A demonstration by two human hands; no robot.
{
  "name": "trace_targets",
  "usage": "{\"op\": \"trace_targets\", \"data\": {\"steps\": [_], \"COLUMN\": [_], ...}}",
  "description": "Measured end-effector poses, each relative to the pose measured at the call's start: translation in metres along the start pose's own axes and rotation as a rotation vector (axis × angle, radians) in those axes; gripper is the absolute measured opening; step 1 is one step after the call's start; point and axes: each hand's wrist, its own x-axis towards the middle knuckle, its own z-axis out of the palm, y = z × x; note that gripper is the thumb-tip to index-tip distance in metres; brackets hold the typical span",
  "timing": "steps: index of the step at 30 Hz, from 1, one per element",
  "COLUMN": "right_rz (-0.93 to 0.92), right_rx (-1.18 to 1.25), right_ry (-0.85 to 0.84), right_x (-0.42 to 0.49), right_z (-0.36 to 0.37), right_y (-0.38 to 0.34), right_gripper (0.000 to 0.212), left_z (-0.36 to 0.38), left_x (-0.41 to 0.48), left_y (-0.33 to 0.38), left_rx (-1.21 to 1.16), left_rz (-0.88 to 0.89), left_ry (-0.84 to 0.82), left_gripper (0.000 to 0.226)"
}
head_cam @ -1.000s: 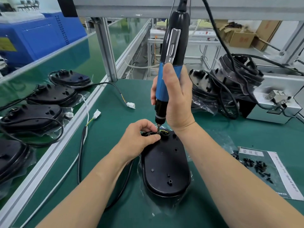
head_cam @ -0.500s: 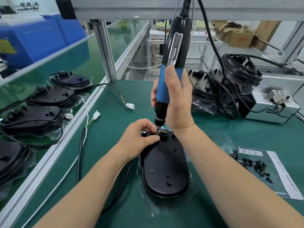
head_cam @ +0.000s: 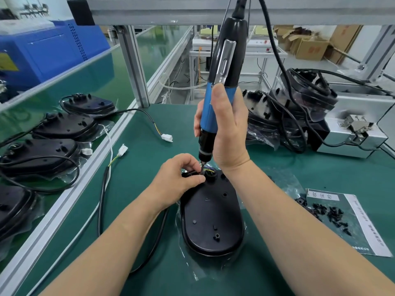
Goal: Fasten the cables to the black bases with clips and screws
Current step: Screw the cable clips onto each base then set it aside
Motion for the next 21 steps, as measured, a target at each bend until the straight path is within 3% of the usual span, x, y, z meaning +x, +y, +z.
{"op": "trace_targets", "data": {"steps": [11, 21], "right_rz": [0.047, 0.028], "right_rx": [0.016, -0.014], "right_ry": [0.008, -0.007], "right_x": [0.0017, 0.0004], "right_z": [0.0011, -0.0025], "right_y": [0.0009, 0.0004], "right_gripper": [0.032, 0.029], "left_z": [-0.0004, -0.0003], "left_x": [0.0019, 0.0020], "left_y": [0.0023, 0.0026], "left_rx": [0.030, 0.029], "left_rz": [0.032, 0.010], "left_ry": [-0.011, -0.023], "left_gripper": [0.029, 0.019]}}
